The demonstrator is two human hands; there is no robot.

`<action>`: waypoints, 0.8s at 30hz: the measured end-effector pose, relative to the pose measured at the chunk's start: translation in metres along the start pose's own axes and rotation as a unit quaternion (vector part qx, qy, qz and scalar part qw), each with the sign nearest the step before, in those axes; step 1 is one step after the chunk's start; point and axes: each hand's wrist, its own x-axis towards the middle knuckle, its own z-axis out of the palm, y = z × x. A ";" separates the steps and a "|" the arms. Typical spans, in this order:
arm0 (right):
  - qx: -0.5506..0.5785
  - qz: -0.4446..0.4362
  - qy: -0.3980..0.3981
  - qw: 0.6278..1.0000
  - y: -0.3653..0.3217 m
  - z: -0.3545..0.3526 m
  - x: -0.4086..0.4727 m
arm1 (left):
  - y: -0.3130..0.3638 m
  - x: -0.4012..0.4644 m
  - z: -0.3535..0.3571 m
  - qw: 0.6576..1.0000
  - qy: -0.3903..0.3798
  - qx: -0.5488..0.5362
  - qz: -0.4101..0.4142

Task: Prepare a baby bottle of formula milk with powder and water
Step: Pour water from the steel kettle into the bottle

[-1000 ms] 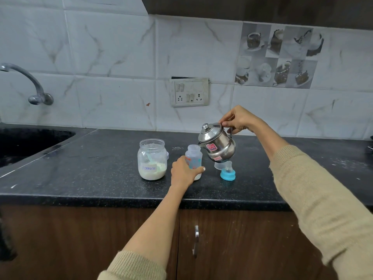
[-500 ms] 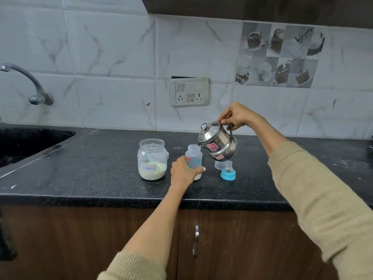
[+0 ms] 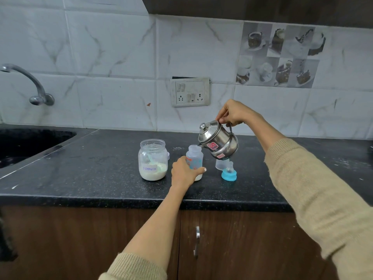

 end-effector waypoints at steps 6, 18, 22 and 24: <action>-0.022 0.001 0.004 1.000 -0.005 0.000 0.000 | -0.001 0.001 0.000 1.000 0.000 -0.007 -0.002; -0.024 0.002 -0.002 1.000 -0.008 -0.002 0.000 | -0.002 0.002 0.001 1.000 -0.002 0.000 -0.008; -0.030 0.001 -0.003 1.000 -0.009 -0.002 0.000 | -0.002 0.002 0.001 1.000 -0.001 -0.003 -0.005; -0.034 -0.002 -0.001 0.999 -0.010 -0.002 -0.001 | -0.002 0.001 0.000 1.000 -0.001 -0.007 -0.002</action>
